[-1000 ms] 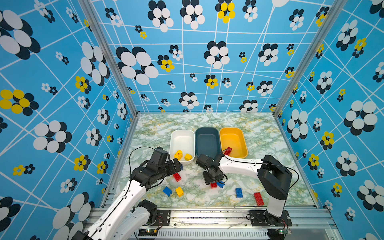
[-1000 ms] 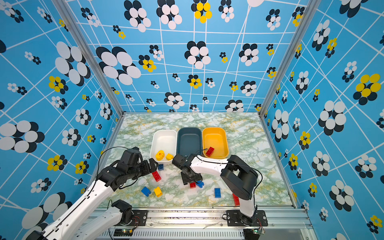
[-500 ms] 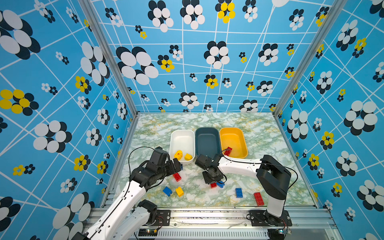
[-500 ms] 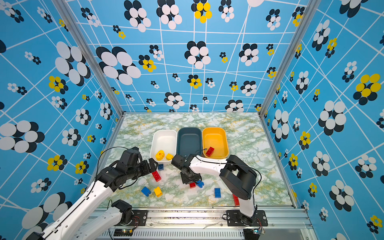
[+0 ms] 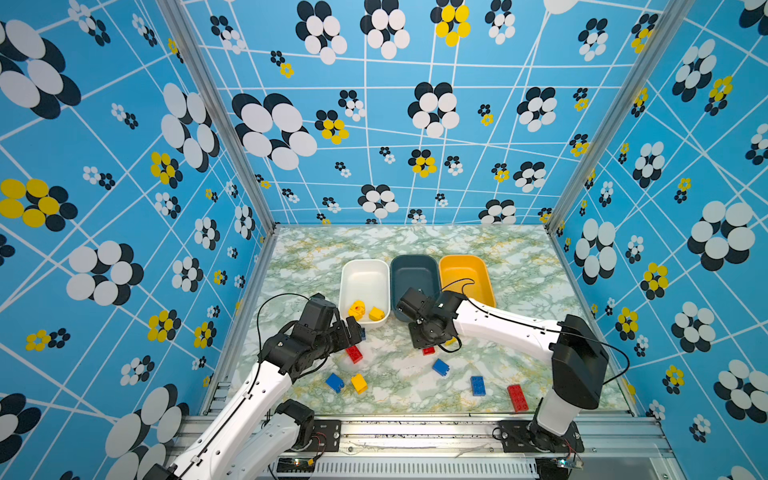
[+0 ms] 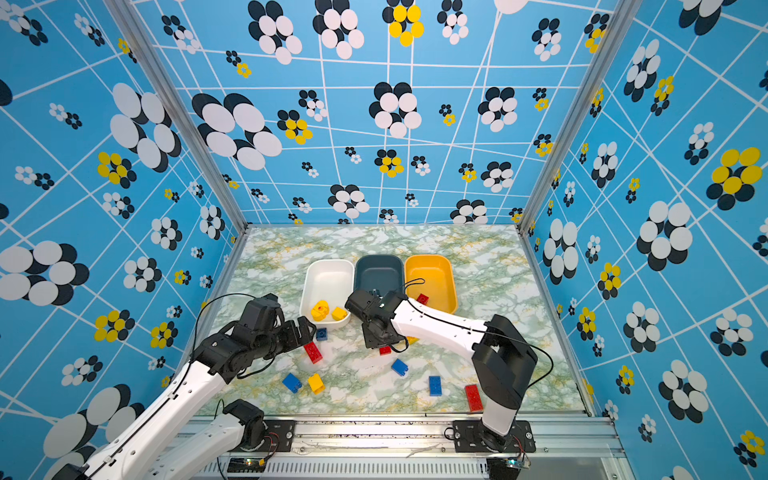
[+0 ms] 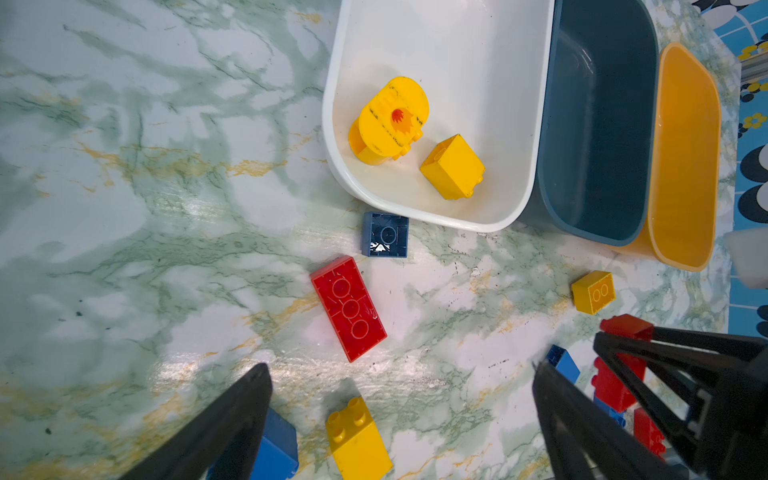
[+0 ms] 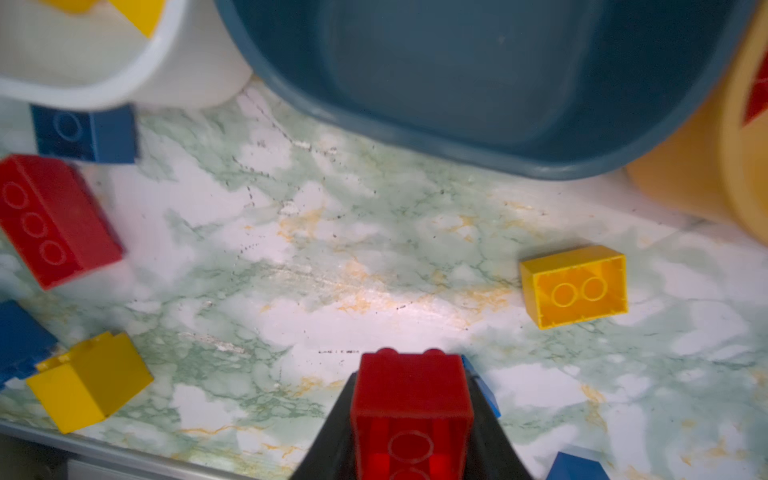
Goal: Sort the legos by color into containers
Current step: 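Carry the red brick over the yellow bin and open the right gripper, then move the right gripper down to a red brick near the robot's edge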
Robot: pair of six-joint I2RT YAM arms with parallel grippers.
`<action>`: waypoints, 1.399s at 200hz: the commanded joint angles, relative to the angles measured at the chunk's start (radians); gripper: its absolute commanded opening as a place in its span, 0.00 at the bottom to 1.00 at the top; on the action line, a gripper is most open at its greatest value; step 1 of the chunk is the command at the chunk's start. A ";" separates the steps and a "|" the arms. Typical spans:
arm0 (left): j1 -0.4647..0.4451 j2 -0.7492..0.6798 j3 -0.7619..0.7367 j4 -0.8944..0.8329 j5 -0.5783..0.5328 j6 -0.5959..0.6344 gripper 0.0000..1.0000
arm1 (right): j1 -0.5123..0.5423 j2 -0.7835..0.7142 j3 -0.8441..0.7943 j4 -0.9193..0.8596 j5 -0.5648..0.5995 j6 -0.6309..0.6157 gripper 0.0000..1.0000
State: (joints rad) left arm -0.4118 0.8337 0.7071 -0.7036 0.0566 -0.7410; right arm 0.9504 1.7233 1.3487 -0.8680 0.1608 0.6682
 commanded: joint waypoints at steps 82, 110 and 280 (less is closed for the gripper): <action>0.002 -0.015 0.006 -0.003 0.019 0.016 0.99 | -0.376 -0.070 0.060 -0.062 0.090 -0.209 0.28; 0.001 -0.015 0.011 -0.005 0.019 0.011 0.99 | -0.445 -0.011 0.094 -0.037 0.079 -0.250 0.28; 0.000 0.005 0.029 -0.005 0.014 0.023 0.99 | -0.534 0.119 0.144 -0.028 0.051 -0.303 0.64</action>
State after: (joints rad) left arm -0.4118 0.8341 0.7097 -0.7040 0.0643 -0.7403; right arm 0.4191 1.8999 1.4818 -0.8719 0.2234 0.3550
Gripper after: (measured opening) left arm 0.992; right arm 0.630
